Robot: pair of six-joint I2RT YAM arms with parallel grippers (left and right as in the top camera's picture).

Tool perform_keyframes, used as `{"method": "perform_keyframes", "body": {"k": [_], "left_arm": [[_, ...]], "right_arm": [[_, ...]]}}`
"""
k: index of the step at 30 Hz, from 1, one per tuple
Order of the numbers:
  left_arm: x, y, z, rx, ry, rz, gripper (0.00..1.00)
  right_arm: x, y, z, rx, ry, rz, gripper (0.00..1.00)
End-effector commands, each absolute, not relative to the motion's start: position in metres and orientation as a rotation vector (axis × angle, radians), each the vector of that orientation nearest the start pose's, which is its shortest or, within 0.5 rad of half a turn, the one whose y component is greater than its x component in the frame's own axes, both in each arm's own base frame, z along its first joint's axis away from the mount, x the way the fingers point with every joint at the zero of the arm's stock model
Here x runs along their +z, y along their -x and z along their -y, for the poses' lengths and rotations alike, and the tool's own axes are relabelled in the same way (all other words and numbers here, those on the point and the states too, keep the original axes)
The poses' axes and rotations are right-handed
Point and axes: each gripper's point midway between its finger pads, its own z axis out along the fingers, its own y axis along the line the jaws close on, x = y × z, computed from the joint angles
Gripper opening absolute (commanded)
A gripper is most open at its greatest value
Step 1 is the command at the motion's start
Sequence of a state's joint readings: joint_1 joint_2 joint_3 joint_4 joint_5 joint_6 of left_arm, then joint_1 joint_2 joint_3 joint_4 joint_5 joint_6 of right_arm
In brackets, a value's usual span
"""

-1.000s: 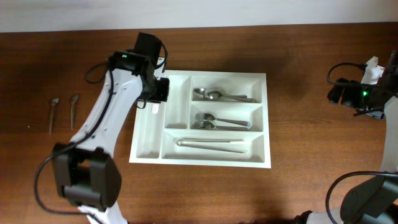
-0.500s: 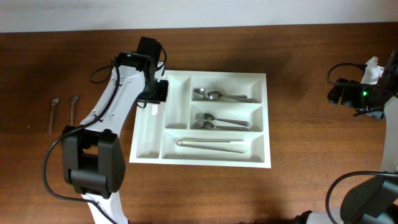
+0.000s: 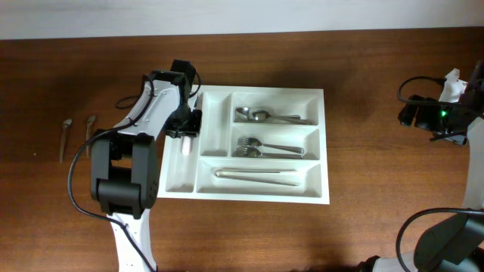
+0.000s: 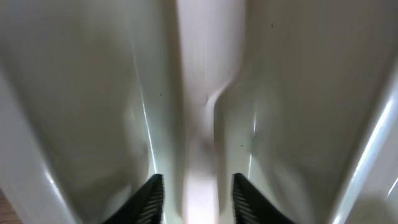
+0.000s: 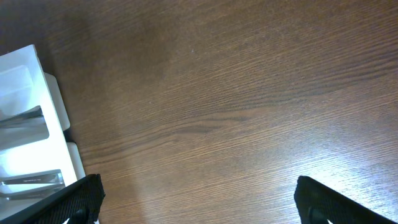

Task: Pack container
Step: 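Carry the knife over the tray and lower it into the left compartment, then move the left gripper back to the spoons and grasp one spoon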

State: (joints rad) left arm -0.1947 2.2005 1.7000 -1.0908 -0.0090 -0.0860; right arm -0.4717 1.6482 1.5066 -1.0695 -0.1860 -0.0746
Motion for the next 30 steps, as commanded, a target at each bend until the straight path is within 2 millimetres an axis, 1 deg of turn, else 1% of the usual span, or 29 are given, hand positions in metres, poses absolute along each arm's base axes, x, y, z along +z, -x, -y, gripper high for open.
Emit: {"method": "perform_keyframes", "body": {"k": [1,2,5,6,8,9,10,11,12,13,14,15,16,19,20,21,23,25,27,28,30], "left_arm": [[0.022,-0.403,0.076,0.034,-0.192,-3.175,0.48],[0.029,-0.403,0.076,0.037,-0.192,-3.181,0.53],[0.061,-0.409,0.071,0.086,-0.191,-3.163,0.59],[0.075,-0.412,0.069,0.107,-0.19,-3.147,0.62],[0.11,-0.42,0.064,0.139,-0.175,-3.08,0.71],[0.135,-0.427,0.057,0.138,-0.146,-3.017,0.91],[0.149,-0.43,0.053,0.131,-0.122,-2.982,0.98],[0.166,-0.431,0.043,0.125,-0.085,-2.94,0.99],[0.175,-0.432,0.035,0.123,-0.054,-2.915,0.99],[0.188,-0.431,0.019,0.123,0.002,-2.886,0.99],[0.198,-0.429,0.002,0.124,0.059,-2.866,0.99],[0.203,-0.427,-0.011,0.129,0.104,-2.856,0.99],[0.207,-0.424,-0.03,0.137,0.166,-2.846,0.99],[0.207,-0.418,-0.074,0.139,0.241,-2.848,0.99],[0.201,-0.417,-0.094,0.139,0.264,-2.85,0.99],[0.193,-0.417,-0.11,0.153,0.274,-2.847,0.99],[0.179,-0.418,-0.122,0.166,0.265,-2.85,0.99],[0.159,-0.419,-0.13,0.17,0.285,-2.849,0.99],[0.137,-0.419,-0.134,0.174,0.265,-2.859,0.99],[0.117,-0.418,-0.138,0.179,0.245,-2.869,0.99],[0.101,-0.418,-0.144,0.174,0.237,-2.872,0.99]], "right_arm": [[0.184,-0.348,0.141,0.121,-0.502,-2.671,0.99],[0.184,-0.348,0.141,0.121,-0.503,-2.672,0.99],[0.183,-0.348,0.141,0.121,-0.503,-2.673,0.99],[0.183,-0.348,0.141,0.122,-0.503,-2.673,0.99],[0.183,-0.348,0.141,0.121,-0.503,-2.674,0.99],[0.183,-0.348,0.141,0.122,-0.503,-2.675,0.99],[0.183,-0.347,0.141,0.123,-0.504,-2.678,0.99],[0.183,-0.346,0.14,0.125,-0.506,-2.682,0.98],[0.182,-0.346,0.14,0.126,-0.506,-2.683,0.99],[0.182,-0.346,0.14,0.126,-0.506,-2.683,0.99],[0.182,-0.346,0.14,0.126,-0.506,-2.683,0.99],[0.182,-0.346,0.14,0.125,-0.506,-2.683,0.99],[0.182,-0.346,0.14,0.126,-0.506,-2.683,0.99],[0.182,-0.346,0.14,0.126,-0.506,-2.683,0.99],[0.182,-0.346,0.14,0.126,-0.506,-2.683,0.99],[0.182,-0.346,0.14,0.125,-0.506,-2.683,0.99],[0.182,-0.346,0.14,0.125,-0.506,-2.683,0.99],[0.182,-0.346,0.14,0.126,-0.506,-2.683,0.99],[0.182,-0.346,0.14,0.126,-0.506,-2.684,0.99],[0.182,-0.346,0.14,0.126,-0.506,-2.683,0.99],[0.182,-0.346,0.14,0.126,-0.507,-2.684,0.99]]}}
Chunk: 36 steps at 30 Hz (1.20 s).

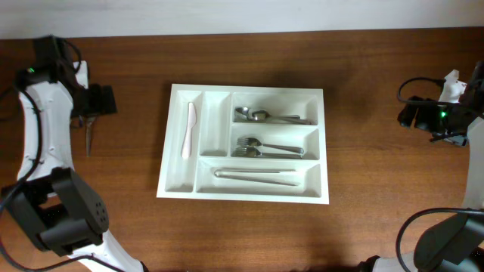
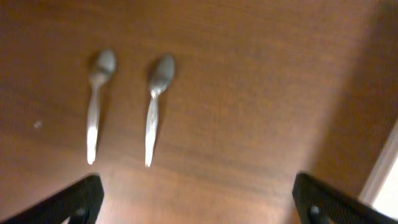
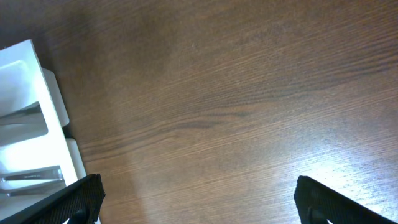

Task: Pack container
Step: 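Move the left gripper back to the spoons and grasp one spoon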

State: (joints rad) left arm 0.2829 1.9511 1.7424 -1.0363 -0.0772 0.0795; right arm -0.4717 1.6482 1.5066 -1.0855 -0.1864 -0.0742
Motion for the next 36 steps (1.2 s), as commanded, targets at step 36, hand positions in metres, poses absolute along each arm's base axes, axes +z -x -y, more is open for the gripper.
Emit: {"method": "perform_keyframes", "body": {"k": [36], "left_arm": [[0.017,-0.442,-0.184,0.042,-0.026,-2.887,0.95]], "right_arm": [[0.182,-0.345,0.14,0.125,-0.502,-2.688,0.98]]}}
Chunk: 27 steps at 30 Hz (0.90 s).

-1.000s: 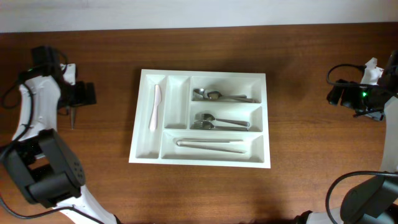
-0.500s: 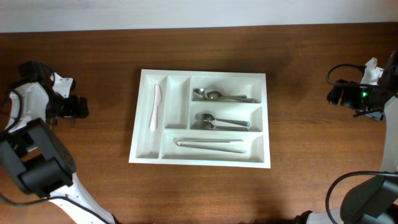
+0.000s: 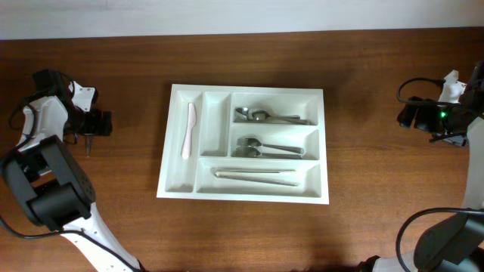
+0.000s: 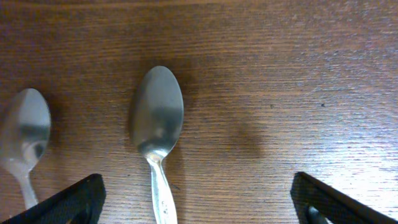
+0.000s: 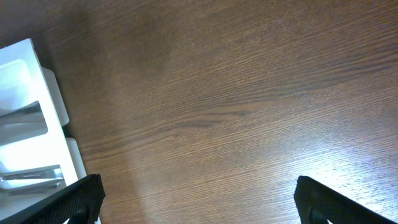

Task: Pack container
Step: 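Move the left gripper back to the spoons and grasp one spoon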

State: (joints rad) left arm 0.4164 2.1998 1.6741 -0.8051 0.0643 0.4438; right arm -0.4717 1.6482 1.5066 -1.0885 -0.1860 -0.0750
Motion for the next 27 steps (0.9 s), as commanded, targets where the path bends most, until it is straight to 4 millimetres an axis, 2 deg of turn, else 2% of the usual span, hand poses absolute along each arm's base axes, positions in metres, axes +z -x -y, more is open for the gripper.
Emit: {"method": "perform_keyframes", "body": {"k": [1,3,9,13,14,16,17,20,24,26,27], "left_arm": [[0.014,-0.441,-0.185,0.039,-0.023,-2.892,0.95],[0.008,-0.44,-0.185,0.025,-0.018,-2.903,0.95],[-0.027,-0.423,-0.177,-0.045,0.012,-3.006,0.96],[-0.028,-0.423,-0.177,-0.046,0.012,-3.007,0.89],[-0.028,-0.422,-0.177,-0.049,0.012,-3.011,0.79],[-0.028,-0.421,-0.177,-0.051,0.012,-3.014,0.7],[-0.028,-0.421,-0.177,-0.051,0.012,-3.015,0.57],[-0.028,-0.42,-0.176,-0.054,0.012,-3.018,0.28],[-0.029,-0.419,-0.175,-0.059,0.013,-3.025,0.09],[-0.029,-0.418,-0.175,-0.061,0.013,-3.028,0.08],[-0.029,-0.417,-0.175,-0.063,0.013,-3.031,0.02]], "right_arm": [[0.182,-0.345,0.14,0.125,-0.502,-2.688,0.99],[0.182,-0.345,0.14,0.126,-0.502,-2.688,0.99],[0.182,-0.344,0.139,0.127,-0.504,-2.692,0.99],[0.182,-0.344,0.139,0.127,-0.504,-2.692,0.99],[0.182,-0.344,0.139,0.127,-0.504,-2.692,0.99],[0.182,-0.344,0.139,0.127,-0.503,-2.691,0.99],[0.182,-0.344,0.139,0.127,-0.504,-2.692,0.99],[0.182,-0.344,0.139,0.127,-0.504,-2.692,0.99],[0.182,-0.344,0.139,0.127,-0.504,-2.692,0.99],[0.182,-0.344,0.139,0.127,-0.504,-2.692,0.99],[0.182,-0.344,0.139,0.127,-0.503,-2.691,0.99]]}}
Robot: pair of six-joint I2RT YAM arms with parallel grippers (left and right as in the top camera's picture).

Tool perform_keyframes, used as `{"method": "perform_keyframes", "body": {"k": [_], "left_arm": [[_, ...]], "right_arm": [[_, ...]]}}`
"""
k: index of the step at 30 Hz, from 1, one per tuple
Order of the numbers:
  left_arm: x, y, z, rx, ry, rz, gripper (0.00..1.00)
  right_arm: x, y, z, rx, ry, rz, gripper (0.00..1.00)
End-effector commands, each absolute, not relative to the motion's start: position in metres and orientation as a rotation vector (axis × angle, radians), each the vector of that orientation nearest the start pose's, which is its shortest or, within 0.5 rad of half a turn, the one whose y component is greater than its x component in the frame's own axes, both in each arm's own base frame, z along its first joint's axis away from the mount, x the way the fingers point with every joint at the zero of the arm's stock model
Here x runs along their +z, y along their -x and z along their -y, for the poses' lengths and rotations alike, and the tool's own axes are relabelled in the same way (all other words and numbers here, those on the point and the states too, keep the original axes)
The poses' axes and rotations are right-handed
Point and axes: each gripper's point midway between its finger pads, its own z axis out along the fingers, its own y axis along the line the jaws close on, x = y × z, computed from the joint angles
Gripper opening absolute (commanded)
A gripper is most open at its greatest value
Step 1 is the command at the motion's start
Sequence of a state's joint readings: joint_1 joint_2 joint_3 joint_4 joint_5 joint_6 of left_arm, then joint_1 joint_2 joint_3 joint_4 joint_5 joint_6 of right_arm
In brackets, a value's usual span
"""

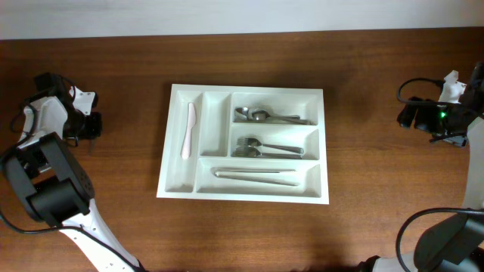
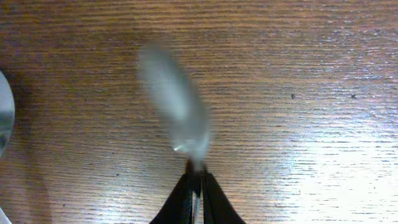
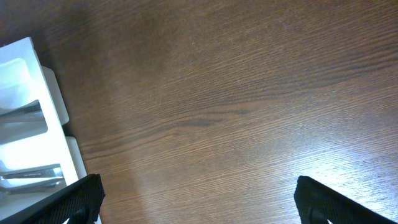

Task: Pack container
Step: 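Move the left gripper back to the spoons and grasp one spoon, then carry the spoon into the tray's narrow middle compartment and release it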

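My left gripper [image 2: 196, 186] is shut on the handle of a metal spoon [image 2: 177, 115], whose bowl looks blurred over the wood. A second spoon [image 2: 2, 118] shows only its bowl at the left edge. Overhead, the left gripper [image 1: 89, 125] is at the table's far left and hides both spoons. The white compartment tray [image 1: 178, 185] lies mid-table. It holds a white plastic knife [image 1: 187, 130], spoons [image 1: 272, 116], forks [image 1: 268, 148] and metal knives [image 1: 257, 174]. My right gripper [image 3: 199, 202] stands open over bare wood, with nothing between its fingers.
The right arm [image 1: 435, 115] sits at the far right edge, its cable looping nearby. The tray's corner [image 3: 25, 124] shows at the left of the right wrist view. Brown wooden table [image 1: 378, 189] surrounds the tray; a pale wall strip runs along the back.
My left gripper was open over the right-hand spoon; now it is shut on that spoon's handle, and the spoon looks blurred. The right arm has not moved.
My left gripper stood in the tray's left compartment with the white knife between its fingers. Then the knife lay in the tray and the gripper was open above two spoons at the far left. It then sat close over the right spoon, and now grips it.
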State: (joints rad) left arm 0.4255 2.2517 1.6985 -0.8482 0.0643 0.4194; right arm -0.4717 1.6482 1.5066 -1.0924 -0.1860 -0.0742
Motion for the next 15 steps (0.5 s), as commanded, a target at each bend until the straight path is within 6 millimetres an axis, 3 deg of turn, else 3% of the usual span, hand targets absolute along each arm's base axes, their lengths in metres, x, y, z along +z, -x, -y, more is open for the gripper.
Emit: {"method": "perform_keyframes", "body": {"k": [1,6,10,13,15], "left_arm": [[-0.029,-0.417,-0.174,-0.065,0.014,-3.033,0.02],[-0.026,-0.408,-0.168,-0.093,0.022,-3.073,0.02],[0.0,-0.413,-0.156,-0.096,0.074,-3.07,0.02],[0.038,-0.426,-0.141,-0.079,0.097,-3.029,0.02],[0.092,-0.439,-0.109,-0.08,0.073,-2.971,0.02]], "right_arm": [[0.182,-0.344,0.139,0.127,-0.503,-2.691,0.99],[0.182,-0.344,0.139,0.127,-0.504,-2.691,0.99],[0.182,-0.344,0.139,0.128,-0.504,-2.691,0.99],[0.182,-0.344,0.139,0.13,-0.504,-2.692,0.99],[0.182,-0.344,0.139,0.131,-0.505,-2.694,0.99]]}}
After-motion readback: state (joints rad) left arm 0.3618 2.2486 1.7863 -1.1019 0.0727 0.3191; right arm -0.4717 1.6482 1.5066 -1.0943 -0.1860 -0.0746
